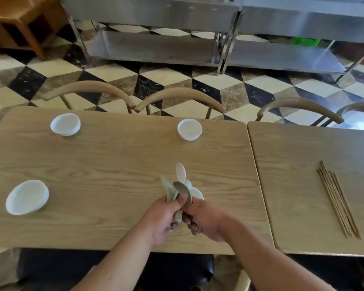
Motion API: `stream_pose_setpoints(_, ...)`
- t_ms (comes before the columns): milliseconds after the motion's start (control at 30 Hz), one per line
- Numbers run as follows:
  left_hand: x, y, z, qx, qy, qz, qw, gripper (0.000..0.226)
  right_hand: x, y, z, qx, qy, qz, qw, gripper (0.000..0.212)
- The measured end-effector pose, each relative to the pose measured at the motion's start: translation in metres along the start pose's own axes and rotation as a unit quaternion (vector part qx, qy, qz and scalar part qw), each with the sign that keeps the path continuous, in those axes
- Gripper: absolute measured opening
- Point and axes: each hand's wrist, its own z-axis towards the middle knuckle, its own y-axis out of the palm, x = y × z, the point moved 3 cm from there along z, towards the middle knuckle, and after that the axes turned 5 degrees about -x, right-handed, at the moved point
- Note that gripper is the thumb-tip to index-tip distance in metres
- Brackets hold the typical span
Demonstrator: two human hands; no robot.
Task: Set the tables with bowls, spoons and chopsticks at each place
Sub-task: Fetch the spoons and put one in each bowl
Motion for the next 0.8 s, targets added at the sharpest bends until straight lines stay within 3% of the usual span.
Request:
stream_pose_setpoints(200,-0.006,0.002,-0.001,-0.043,-0.001,-0.062,0.997,0.024,0.001,-0.007,0.010,-0.001,-0.005,0.016,1.000,0.016)
stream_pose_setpoints(300,-0.005,0.000,0.002,-0.047,-0.006,-0.065,0.997,0.036,0.001,-0.011,0.017,0.000,-0.004,0.026,1.000,0.020)
stream_pose_setpoints(400,-0.007,-0.005,0.010,-0.041,-0.016,-0.058,0.997,0.029,0.002,-0.017,0.024,-0.014,-0.001,0.026,1.000,0.030)
stream_pose_setpoints(533,-0.011,-0.003,0.021,0.025,-0.033,-0.058,0.997,0.015,0.004,-0.021,0.030,-0.006,0.039,-0.014,0.999,0.039)
stream_pose_setpoints(700,-0.015,-0.009,0.021,0.132,-0.039,-0.084,0.987,0.016,0.006,-0.041,0.040,0.066,0.056,-0.115,0.990,0.014)
stream_pose_setpoints(800,-0.015,-0.023,0.021,0.187,-0.029,-0.074,0.979,0.025,0.007,-0.063,0.042,0.079,0.048,-0.181,0.979,0.013)
